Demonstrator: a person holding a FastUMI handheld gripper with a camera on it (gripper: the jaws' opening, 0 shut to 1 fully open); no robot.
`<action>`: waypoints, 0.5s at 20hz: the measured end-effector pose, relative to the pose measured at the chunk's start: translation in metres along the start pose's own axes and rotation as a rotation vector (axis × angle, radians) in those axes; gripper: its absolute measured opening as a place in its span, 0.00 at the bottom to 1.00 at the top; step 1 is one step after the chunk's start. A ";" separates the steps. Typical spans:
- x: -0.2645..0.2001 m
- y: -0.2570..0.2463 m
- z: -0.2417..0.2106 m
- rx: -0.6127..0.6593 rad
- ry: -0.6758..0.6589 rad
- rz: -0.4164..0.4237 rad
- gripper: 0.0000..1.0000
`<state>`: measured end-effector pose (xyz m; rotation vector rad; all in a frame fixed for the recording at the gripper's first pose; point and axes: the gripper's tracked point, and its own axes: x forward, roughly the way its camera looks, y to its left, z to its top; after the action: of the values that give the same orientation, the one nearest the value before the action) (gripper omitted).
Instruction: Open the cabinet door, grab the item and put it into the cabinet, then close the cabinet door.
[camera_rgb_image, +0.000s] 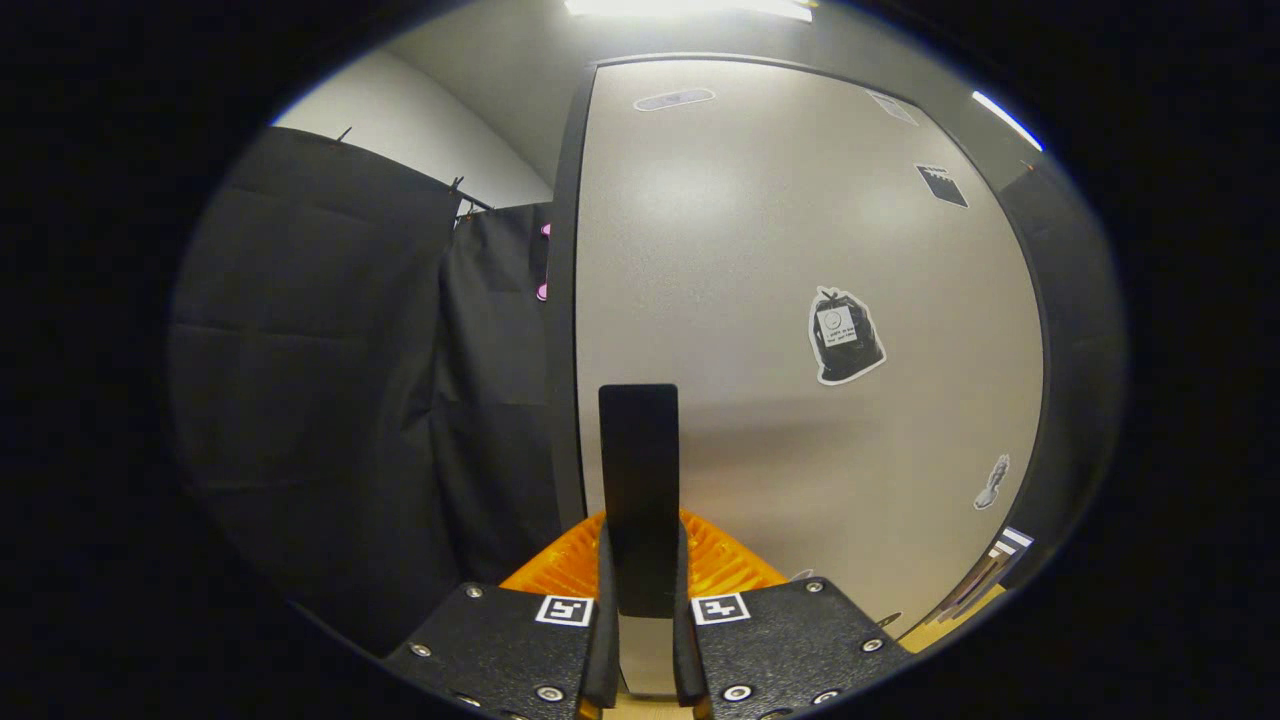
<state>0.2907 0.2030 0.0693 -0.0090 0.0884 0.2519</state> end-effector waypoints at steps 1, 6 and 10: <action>-0.002 -0.001 0.000 -0.006 0.005 0.007 0.20; -0.030 0.007 0.005 0.005 0.021 0.076 0.19; -0.061 0.006 0.012 0.007 0.044 0.129 0.19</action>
<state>0.2316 0.1942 0.0863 -0.0016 0.1338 0.3803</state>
